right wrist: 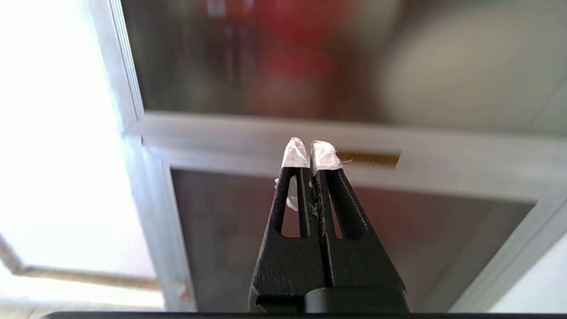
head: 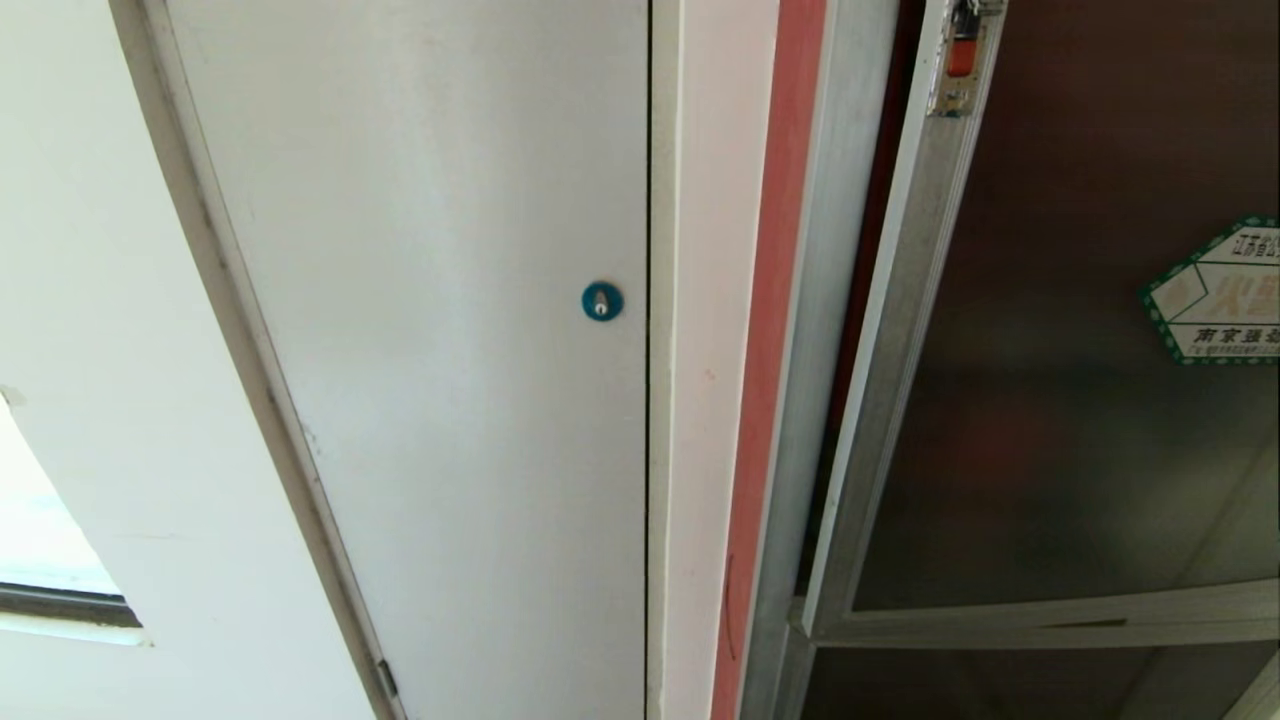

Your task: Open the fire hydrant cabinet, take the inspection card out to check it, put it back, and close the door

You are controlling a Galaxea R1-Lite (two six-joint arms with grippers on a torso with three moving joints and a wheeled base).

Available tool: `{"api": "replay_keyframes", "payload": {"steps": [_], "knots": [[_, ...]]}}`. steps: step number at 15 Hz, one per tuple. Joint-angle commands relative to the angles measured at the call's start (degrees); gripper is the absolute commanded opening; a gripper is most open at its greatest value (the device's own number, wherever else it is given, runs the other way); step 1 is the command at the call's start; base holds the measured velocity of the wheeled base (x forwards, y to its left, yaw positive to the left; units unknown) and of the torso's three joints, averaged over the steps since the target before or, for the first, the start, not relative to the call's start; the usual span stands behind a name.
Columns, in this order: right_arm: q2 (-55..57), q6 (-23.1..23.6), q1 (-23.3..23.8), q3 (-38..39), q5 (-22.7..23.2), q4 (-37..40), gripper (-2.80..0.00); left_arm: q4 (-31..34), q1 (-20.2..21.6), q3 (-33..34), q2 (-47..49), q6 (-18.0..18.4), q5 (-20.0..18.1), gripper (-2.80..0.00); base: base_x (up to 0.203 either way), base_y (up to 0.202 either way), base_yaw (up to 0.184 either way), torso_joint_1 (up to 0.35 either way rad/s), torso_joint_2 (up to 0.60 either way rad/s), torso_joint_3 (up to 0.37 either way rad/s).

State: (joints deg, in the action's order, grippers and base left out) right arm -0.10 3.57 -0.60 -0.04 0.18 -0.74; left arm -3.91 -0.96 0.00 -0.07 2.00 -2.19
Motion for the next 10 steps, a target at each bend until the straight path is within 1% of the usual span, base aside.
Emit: {"api": "replay_keyframes", "payload": {"steps": [1, 5, 10], "knots": [[0.1, -1.5, 0.0, 0.0, 0.1, 1.2, -2.8, 0.0, 0.0, 1.7, 0.1, 0.0, 0.0, -2.8, 0.0, 0.0, 0.0, 0.0, 0.0, 0.0], [0.1, -2.8, 0.0, 0.0, 0.0, 1.1, -2.8, 0.0, 0.0, 1.7, 0.1, 0.0, 0.0, -2.8, 0.0, 0.0, 0.0, 0.0, 0.0, 0.0], [0.1, -2.8, 0.0, 0.0, 0.0, 1.1, -2.8, 0.0, 0.0, 1.7, 0.1, 0.0, 0.0, -2.8, 0.0, 0.0, 0.0, 0.0, 0.0, 0.0]]}}
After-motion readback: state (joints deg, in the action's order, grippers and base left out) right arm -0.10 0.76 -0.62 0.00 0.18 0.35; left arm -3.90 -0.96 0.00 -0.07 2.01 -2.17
